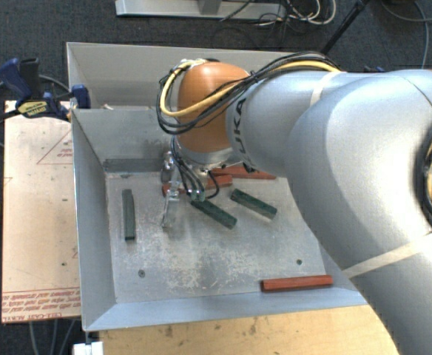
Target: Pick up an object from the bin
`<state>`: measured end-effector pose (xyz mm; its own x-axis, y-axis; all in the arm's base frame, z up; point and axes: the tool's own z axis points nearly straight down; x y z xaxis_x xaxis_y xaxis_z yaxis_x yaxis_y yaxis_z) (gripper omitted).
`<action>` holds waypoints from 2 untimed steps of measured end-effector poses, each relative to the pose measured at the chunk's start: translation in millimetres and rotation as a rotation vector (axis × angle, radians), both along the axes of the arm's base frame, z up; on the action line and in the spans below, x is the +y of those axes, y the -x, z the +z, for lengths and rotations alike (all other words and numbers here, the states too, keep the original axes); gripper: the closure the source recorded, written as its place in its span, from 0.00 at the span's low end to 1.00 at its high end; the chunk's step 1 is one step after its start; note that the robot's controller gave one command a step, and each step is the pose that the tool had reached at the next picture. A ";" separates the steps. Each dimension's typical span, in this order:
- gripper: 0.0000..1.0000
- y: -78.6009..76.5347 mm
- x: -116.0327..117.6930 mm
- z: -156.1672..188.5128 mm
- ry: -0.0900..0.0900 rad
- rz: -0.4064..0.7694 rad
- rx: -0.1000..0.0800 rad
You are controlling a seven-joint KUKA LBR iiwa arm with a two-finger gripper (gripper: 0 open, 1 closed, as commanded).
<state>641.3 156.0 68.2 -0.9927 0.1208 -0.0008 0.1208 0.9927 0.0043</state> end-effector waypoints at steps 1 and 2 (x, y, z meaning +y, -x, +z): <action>0.00 -6.0 -47.7 84.9 0.003 -0.078 -0.010; 0.00 -14.1 -102.4 48.4 0.005 -0.283 0.002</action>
Offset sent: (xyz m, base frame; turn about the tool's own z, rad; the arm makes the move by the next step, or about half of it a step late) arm 0.0030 -0.0456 0.0791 0.0769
